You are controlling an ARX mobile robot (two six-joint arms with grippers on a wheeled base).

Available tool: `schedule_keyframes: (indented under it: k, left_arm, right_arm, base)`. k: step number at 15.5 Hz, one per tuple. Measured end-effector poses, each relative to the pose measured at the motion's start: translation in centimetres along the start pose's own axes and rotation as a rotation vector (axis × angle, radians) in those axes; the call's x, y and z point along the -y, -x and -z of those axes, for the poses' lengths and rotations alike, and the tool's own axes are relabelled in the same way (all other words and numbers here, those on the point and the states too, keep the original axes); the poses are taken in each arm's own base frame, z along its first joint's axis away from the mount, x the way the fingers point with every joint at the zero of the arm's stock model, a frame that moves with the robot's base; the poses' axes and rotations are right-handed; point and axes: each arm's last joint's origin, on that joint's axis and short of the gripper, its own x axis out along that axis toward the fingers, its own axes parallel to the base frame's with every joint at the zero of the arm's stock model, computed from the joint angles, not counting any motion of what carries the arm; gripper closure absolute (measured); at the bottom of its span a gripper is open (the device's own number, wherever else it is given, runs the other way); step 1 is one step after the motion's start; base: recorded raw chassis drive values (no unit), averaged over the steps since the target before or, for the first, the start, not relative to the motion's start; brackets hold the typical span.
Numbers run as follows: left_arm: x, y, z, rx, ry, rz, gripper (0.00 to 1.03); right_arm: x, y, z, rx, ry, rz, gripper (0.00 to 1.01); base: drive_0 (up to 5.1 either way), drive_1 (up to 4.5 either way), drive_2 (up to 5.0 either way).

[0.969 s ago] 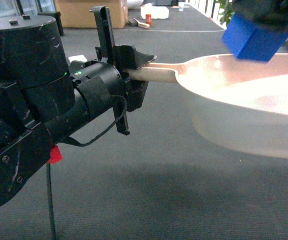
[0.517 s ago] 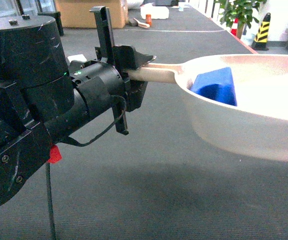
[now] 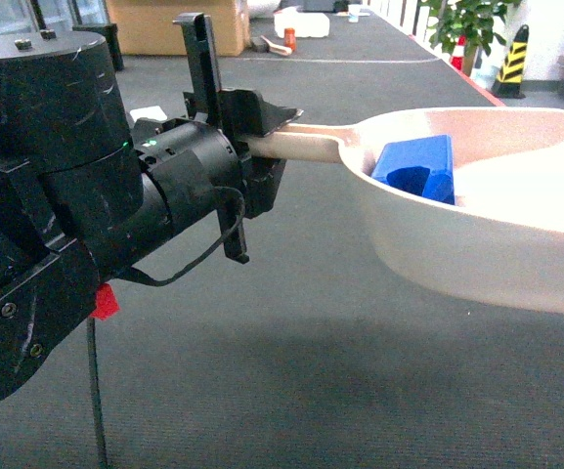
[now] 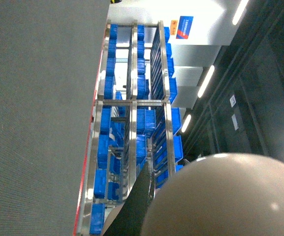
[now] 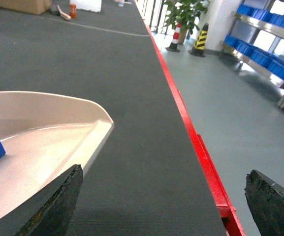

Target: Place part in tray to right shelf

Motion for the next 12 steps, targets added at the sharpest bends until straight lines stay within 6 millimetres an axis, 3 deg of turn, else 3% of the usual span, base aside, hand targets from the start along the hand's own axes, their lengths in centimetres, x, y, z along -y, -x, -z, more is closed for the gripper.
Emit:
schedule_keyframes:
  k: [1,6,12]
  left_arm:
    - [0.00,0.00,0.00,0.000,0.000,0.000,0.90]
    - [0.00,0.00,0.00,0.000,-0.001,0.000,0.90]
    - [-0.04,0.04,-0.04,0.002,-0.003,-0.002,0.90]
  right_arm:
    - [0.07,1.11,0.90,0.046,-0.011,0.027,0.03]
    - [0.15,1.15,0.83,0.052,-0.001,0.041,0.03]
    - [0.15,1.15,0.83,0.052,-0.001,0.041,0.03]
  base:
    - [0.0,0.00,0.0]
    - [0.0,0.00,0.0]
    - [4.7,-2.80,-2.4]
